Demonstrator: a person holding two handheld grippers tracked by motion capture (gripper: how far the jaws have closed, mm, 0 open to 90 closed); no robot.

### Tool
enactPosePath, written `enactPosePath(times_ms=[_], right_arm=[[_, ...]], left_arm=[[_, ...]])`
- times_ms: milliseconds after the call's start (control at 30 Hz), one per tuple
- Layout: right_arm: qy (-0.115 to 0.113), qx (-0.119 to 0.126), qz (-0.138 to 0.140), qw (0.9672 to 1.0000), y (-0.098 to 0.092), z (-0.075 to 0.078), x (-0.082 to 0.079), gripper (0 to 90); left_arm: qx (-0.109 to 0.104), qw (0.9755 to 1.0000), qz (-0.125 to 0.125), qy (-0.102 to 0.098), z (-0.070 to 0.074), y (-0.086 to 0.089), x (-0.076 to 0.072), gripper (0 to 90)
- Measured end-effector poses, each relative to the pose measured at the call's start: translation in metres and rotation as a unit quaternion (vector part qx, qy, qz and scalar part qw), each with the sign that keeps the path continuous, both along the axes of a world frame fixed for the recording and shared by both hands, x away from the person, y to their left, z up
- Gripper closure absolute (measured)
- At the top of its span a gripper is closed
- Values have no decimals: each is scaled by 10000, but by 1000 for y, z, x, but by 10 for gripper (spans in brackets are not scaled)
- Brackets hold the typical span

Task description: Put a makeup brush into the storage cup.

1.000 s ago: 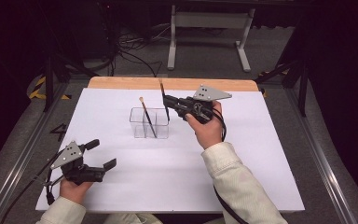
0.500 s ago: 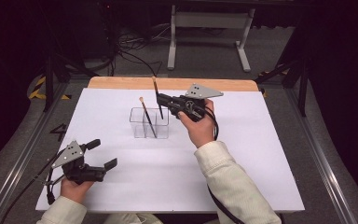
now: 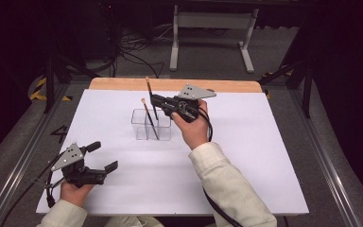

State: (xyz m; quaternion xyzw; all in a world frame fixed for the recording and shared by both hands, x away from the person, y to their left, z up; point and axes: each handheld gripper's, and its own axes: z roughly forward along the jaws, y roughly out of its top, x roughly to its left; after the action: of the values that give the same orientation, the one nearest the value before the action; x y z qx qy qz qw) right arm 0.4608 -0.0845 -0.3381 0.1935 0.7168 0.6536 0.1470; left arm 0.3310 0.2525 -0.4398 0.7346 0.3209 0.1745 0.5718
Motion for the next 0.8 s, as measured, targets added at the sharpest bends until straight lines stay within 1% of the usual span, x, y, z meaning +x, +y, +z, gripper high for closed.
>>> enactPosePath(times_ms=[67,233,367,533,700,800], right_arm=[[23,33,11,10000,5,-1,2,834],[62,98,23,9999,9,-2,3,834],[73,89,18,9999,13,-3,6,834],[133,108,-87,9998,14,-7,10,834],[241,144,-149,9995,15,-13,13,834],[242,103,-240,9994,15,-18,16,834]], left_arm=[[-3,10000,-2,-5,0,0,0,2],[-1,10000,-20,2,0,0,0,2],[-20,10000,-12,3,0,0,0,2],[-24,10000,-30,5,0,0,-1,2],[9,10000,-44,2,0,0,0,2],[13,10000,-43,-5,-1,0,-1,2]])
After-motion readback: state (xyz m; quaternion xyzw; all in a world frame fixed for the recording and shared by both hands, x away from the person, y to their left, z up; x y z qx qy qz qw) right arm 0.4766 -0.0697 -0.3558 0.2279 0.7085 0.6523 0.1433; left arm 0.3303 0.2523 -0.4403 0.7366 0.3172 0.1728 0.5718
